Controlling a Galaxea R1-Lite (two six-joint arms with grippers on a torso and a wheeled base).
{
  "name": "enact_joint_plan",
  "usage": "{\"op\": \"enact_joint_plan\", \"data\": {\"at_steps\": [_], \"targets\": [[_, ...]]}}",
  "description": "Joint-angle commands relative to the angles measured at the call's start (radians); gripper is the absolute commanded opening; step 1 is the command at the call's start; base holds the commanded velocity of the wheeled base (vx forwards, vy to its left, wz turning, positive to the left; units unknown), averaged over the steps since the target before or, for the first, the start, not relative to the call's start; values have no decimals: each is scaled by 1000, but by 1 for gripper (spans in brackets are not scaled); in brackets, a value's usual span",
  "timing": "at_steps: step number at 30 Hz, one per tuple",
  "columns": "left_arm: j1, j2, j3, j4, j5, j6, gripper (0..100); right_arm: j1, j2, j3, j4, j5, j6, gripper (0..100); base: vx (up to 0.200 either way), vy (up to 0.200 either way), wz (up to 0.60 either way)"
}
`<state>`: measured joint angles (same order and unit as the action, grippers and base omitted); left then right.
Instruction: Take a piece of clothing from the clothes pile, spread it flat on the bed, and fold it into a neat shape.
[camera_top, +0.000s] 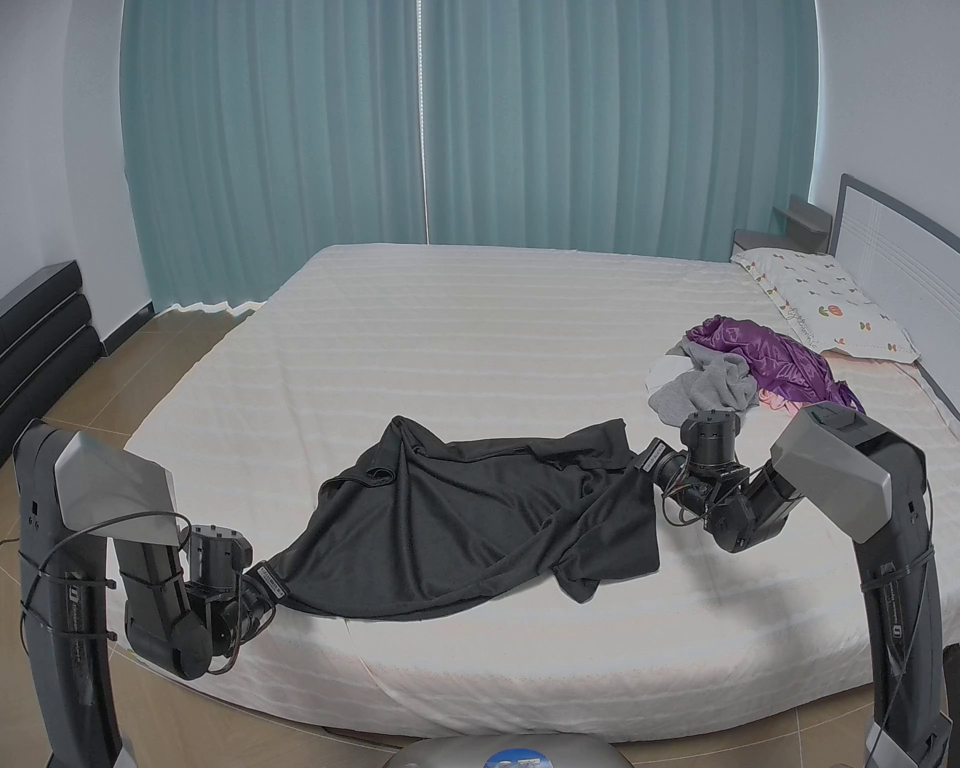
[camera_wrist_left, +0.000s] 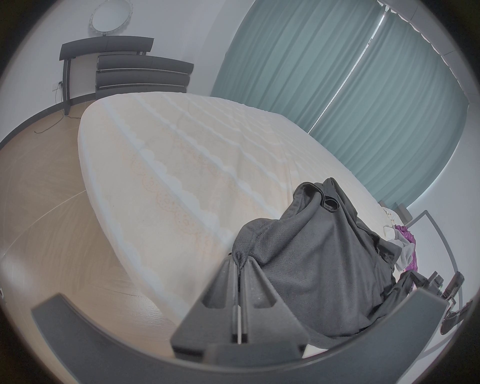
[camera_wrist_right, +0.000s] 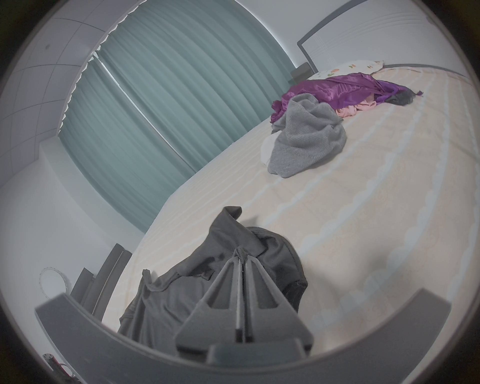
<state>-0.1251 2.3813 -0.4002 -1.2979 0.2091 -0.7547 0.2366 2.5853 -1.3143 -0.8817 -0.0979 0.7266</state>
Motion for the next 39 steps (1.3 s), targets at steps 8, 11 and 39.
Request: {"op": "enact_joint_plan", "data": {"at_steps": [8,11,39], "targets": [[-4,9,6,-1,-1,-3,0,-22,-25,61,-11,29,2,100,0,0,0],[-4,9,8,-1,-1,-3,0,-46,-108,148,-11,87,1,100,0,0,0],[-5,3,14,-1,-8,-28,0,29,-132,434,63,260,-88,0,0,0,0]]}}
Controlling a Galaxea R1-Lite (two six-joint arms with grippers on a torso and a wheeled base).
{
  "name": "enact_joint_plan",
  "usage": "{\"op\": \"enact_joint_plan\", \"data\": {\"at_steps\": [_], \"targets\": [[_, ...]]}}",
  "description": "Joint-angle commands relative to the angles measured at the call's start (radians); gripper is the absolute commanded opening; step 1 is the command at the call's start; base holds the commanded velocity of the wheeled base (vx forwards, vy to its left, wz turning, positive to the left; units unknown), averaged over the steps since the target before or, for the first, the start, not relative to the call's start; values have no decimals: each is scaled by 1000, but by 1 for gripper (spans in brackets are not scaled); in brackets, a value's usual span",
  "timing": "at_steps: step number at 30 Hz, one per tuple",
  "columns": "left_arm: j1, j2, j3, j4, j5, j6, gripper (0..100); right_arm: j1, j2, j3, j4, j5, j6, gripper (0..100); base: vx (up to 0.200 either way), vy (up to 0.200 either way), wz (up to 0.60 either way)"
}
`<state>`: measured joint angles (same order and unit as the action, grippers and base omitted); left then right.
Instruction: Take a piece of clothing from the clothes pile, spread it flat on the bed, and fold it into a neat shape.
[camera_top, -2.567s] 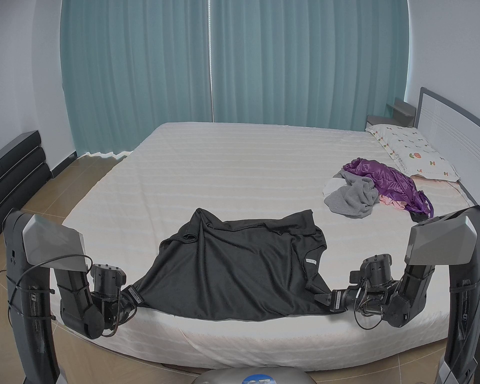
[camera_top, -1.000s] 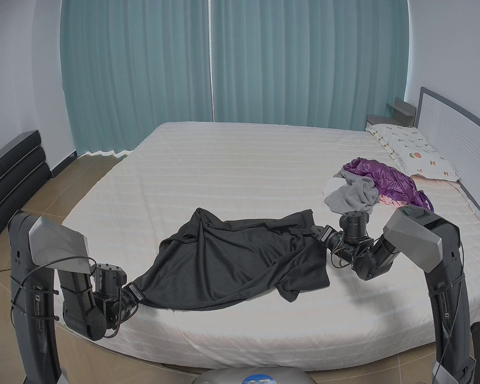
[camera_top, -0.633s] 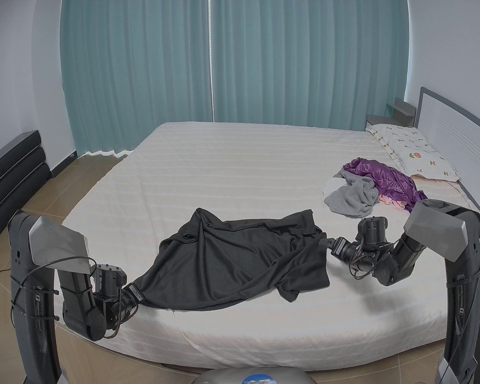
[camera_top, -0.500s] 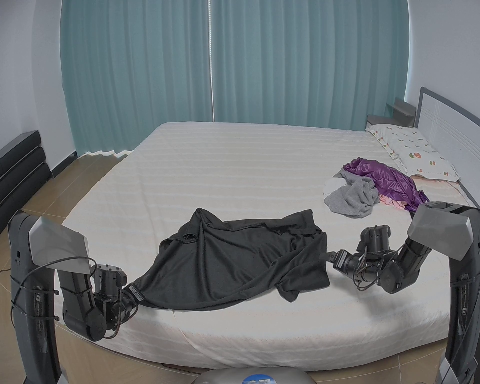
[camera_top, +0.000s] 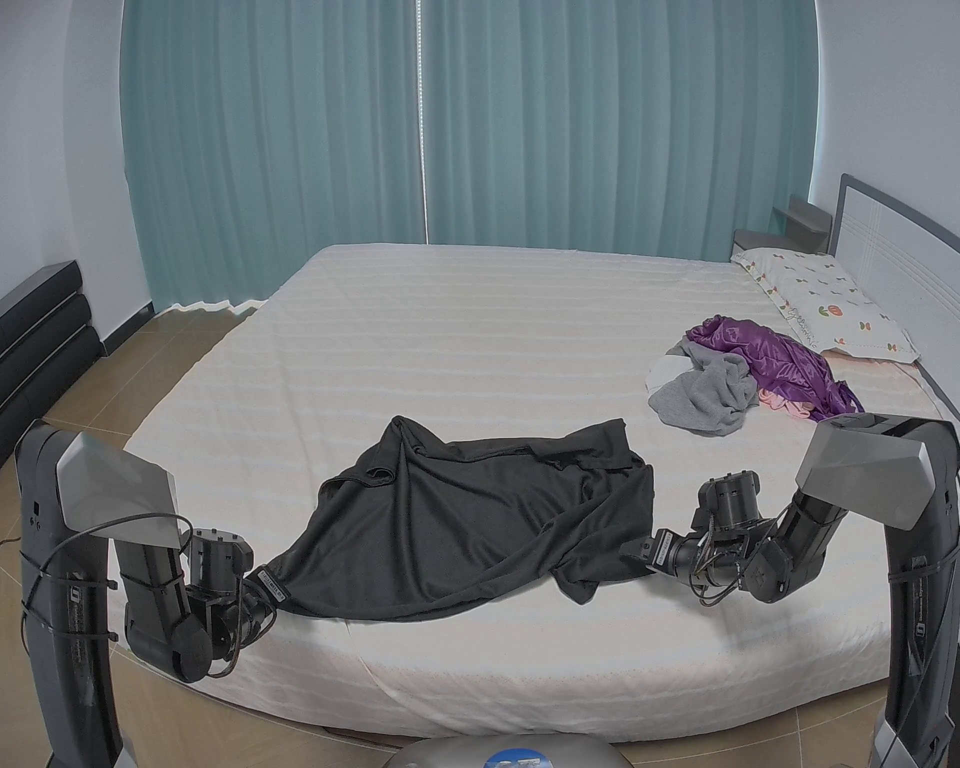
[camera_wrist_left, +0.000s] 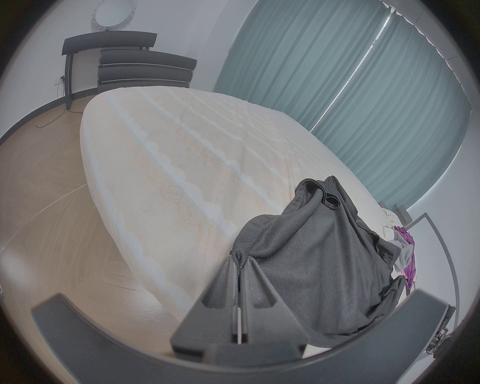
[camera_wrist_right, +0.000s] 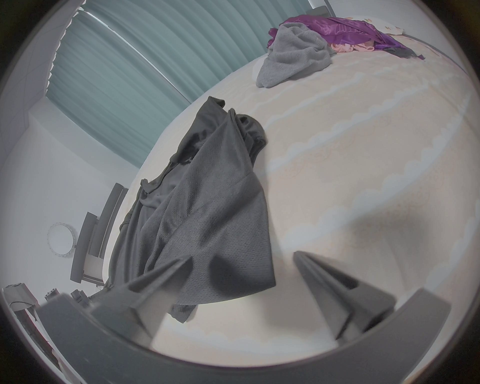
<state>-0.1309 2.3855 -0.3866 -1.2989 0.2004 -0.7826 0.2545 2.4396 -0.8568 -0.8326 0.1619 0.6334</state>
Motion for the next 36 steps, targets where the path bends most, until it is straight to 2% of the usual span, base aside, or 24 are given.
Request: {"op": "enact_joint_plan", "data": {"at_steps": [1,9,13,21,32,33,36], "targets": [[0,-2,0,0,1,0,0,11,10,-22,16,1,8,0,0,0,0],[-1,-6,14,-5,2,8,0,-17,-96,61,15,16,19,0,0,0,0],[-12,-9,29,-6,4,12,0,-40,-221,185,16,68,32,0,0,0,0],[-41,-77,86,-6,4,60,0,-60,-406,389,24,96,31,0,0,0,0],[-47,-152,135,6,8,115,0,-121,-651,423,365,162,11,0,0,0,0],[-49,-152,138,7,8,117,0,-119,-683,421,443,162,-18,0,0,0,0],[-53,-147,141,10,8,121,0,-123,-689,426,549,162,-126,0,0,0,0]]}}
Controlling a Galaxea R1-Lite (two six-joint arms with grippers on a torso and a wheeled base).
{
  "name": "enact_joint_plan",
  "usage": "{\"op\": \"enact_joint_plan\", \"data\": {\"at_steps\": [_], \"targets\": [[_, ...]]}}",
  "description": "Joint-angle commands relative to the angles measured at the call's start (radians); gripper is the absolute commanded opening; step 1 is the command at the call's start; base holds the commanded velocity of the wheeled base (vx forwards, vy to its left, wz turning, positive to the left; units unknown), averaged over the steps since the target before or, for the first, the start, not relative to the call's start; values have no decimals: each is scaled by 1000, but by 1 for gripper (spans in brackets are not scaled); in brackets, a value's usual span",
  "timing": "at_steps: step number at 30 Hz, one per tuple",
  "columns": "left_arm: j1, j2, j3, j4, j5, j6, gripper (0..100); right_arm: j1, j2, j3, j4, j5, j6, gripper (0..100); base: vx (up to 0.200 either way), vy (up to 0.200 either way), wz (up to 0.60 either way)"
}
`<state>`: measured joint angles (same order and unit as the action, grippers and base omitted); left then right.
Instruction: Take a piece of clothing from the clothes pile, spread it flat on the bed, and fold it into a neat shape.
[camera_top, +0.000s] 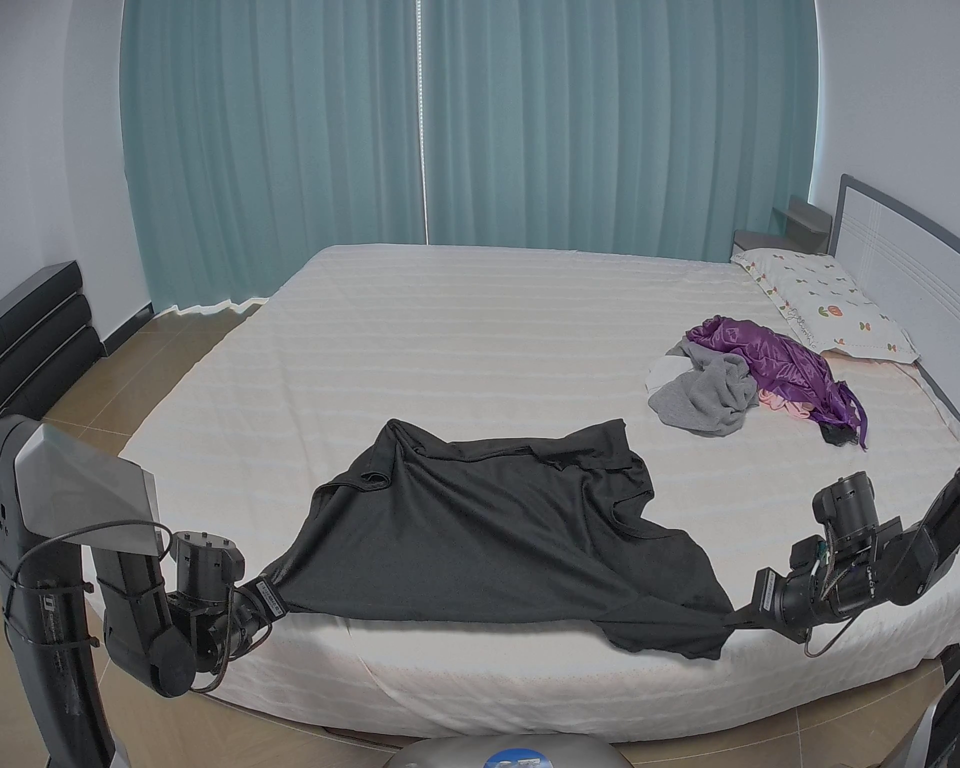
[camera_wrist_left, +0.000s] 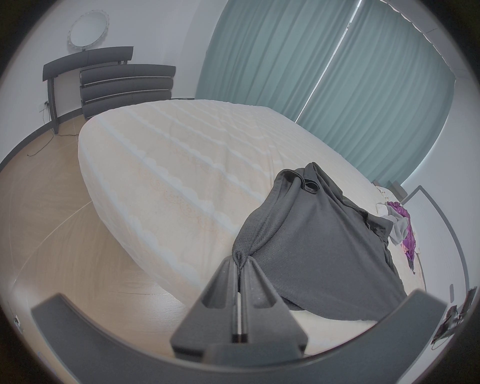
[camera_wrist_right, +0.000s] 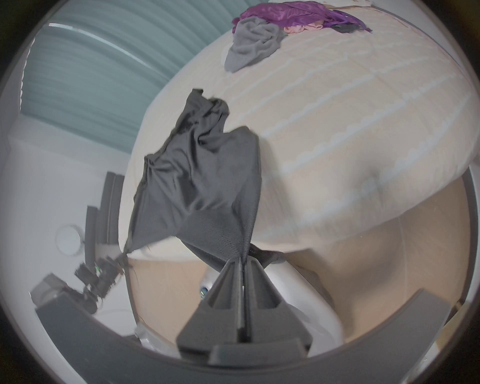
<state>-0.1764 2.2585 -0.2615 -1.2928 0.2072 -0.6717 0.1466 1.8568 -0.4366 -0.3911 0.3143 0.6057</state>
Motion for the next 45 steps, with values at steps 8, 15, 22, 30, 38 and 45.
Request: {"op": "enact_joint_plan", "data": {"at_steps": [8,15,22,30,38,45], "targets": [[-23,-17,22,52,1,29,0,-5,33,-1,129,3,-201,0,0,0,0],[-26,-14,27,52,0,29,0,-18,199,-65,78,-7,-233,100,0,0,0],[-25,-14,27,52,0,30,0,-7,278,-102,-101,-43,-218,100,0,0,0],[-25,13,24,50,0,32,0,31,354,-137,-180,-96,-179,100,0,0,0],[-23,26,25,50,-2,37,0,48,387,-174,-190,-153,-176,0,0,0,0],[-25,30,30,53,0,44,0,-1,357,-139,-189,-184,-179,0,0,0,0]]}}
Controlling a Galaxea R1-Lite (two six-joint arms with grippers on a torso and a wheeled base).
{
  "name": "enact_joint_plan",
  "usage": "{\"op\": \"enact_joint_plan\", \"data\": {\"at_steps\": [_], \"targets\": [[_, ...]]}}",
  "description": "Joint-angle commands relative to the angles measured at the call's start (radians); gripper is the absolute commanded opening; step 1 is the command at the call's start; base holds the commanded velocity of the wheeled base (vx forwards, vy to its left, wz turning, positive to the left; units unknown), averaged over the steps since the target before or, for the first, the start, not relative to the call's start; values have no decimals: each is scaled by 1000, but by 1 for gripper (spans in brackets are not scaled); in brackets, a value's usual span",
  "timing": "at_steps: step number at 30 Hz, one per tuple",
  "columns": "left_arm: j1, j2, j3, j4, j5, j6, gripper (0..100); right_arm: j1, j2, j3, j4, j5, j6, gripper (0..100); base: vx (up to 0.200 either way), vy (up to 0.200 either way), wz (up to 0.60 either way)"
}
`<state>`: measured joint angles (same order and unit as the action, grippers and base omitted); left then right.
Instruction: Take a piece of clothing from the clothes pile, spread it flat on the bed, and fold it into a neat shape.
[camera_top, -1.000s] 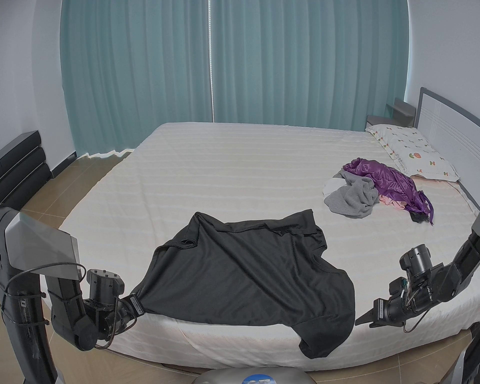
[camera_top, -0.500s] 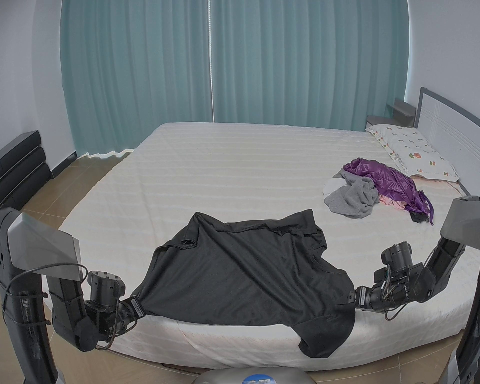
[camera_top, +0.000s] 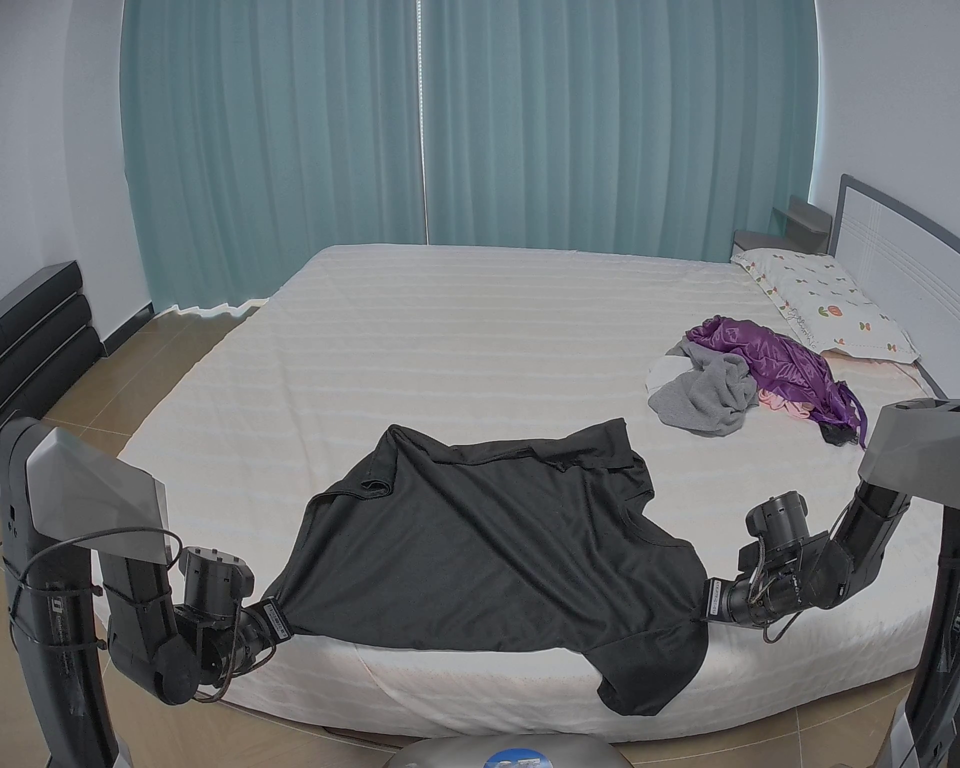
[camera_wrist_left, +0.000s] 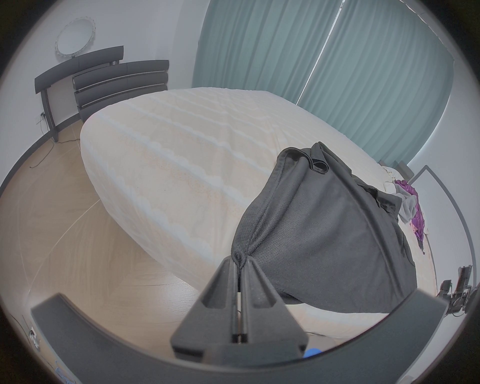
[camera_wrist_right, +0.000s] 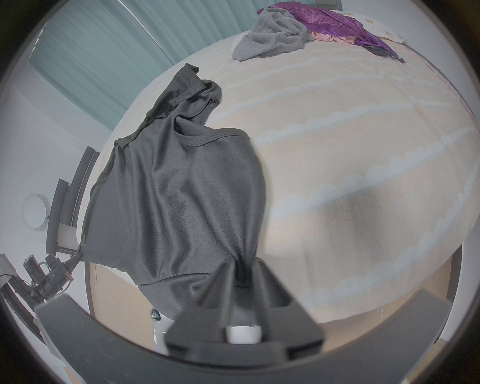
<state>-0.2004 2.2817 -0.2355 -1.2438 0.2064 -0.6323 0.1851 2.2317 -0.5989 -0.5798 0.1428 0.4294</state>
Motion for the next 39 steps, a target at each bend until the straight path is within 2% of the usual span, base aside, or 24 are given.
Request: {"op": "enact_joint_plan", "data": {"at_steps": [1,6,13,17,18,20,21,25,27,30,33,34,36,38,39], "targets": [[-1,7,5,4,1,8,0,-42,-21,28,0,-12,-4,0,0,0,0],[-2,7,33,4,-1,54,0,-64,-40,71,-2,-11,-1,0,0,0,0],[-37,7,58,4,1,59,0,-90,-90,108,-2,-2,-1,0,0,0,0],[-39,10,48,3,-1,57,0,-79,-86,102,-3,8,0,0,0,0,0],[-36,13,45,3,-2,51,0,-79,-83,99,-3,11,3,100,0,0,0],[-31,22,38,-3,-5,46,0,-79,-86,100,-6,35,6,100,0,0,0],[-31,21,33,-5,-7,42,100,-79,-95,107,-11,57,14,100,0,0,0],[-31,13,30,-6,-7,29,100,-79,-141,117,-34,120,112,100,0,0,0],[-24,-11,27,-6,-7,28,100,-79,-173,139,-69,152,190,100,0,0,0],[-5,-48,25,-6,-10,28,100,-79,-192,172,-118,173,229,100,0,0,0],[42,-105,-1,-6,-28,17,100,-79,-190,226,-252,201,299,100,0,0,0],[42,-105,-1,-6,-28,17,100,-79,-190,226,-252,201,299,100,0,0,0],[49,-114,-19,-6,-45,-33,100,-84,-173,246,-325,232,355,100,0,0,0],[49,-113,-22,-6,-48,-43,100,-87,-167,248,-334,241,361,100,0,0,0],[49,-105,-33,-6,-62,-72,100,-113,-116,248,-380,284,388,100,0,0,0]]}}
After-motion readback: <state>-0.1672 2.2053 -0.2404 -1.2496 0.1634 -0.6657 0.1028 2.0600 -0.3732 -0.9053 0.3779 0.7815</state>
